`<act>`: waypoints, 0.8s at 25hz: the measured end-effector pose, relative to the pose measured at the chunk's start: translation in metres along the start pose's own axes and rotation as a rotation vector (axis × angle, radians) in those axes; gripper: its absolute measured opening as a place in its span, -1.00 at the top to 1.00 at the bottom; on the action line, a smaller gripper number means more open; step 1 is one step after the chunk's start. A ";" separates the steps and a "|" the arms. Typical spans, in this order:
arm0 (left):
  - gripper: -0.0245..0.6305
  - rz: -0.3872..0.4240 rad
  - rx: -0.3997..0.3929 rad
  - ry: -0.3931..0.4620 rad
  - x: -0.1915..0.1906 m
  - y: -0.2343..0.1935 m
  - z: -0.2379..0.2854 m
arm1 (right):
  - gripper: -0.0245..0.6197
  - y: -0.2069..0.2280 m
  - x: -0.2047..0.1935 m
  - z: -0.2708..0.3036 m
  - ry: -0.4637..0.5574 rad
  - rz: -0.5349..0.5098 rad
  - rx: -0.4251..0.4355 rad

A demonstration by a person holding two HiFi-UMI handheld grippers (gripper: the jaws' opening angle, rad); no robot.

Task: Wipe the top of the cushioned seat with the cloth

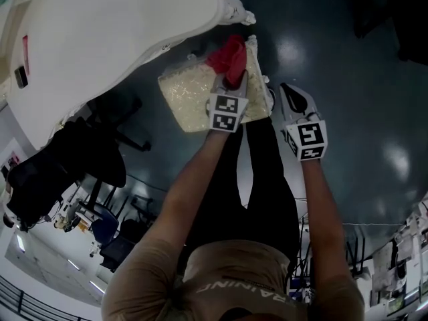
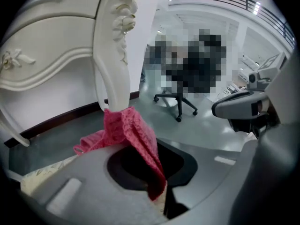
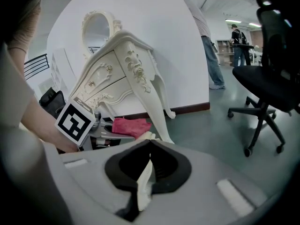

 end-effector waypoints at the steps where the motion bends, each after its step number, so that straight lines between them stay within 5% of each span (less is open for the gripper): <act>1: 0.81 0.008 -0.015 -0.004 0.002 0.006 0.002 | 0.92 0.002 0.000 -0.002 0.001 -0.002 -0.001; 9: 0.81 0.031 -0.158 0.013 0.015 0.051 0.003 | 0.92 0.013 0.005 -0.012 0.002 0.002 -0.018; 15: 0.81 0.051 -0.352 0.112 0.013 0.088 -0.014 | 0.92 0.003 -0.008 -0.009 0.000 0.006 -0.031; 20: 0.81 0.006 -0.338 0.188 0.004 0.077 -0.054 | 0.92 -0.038 -0.027 -0.003 -0.024 -0.033 -0.001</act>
Point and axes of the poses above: the fingertips, and each gripper's own axes: z forward along the fingers, y to its right, x out of its top, the point moved 3 cm from there along -z, backward along the fingers, and after that the axes turned 13 degrees about z, right-handed, at the moved point
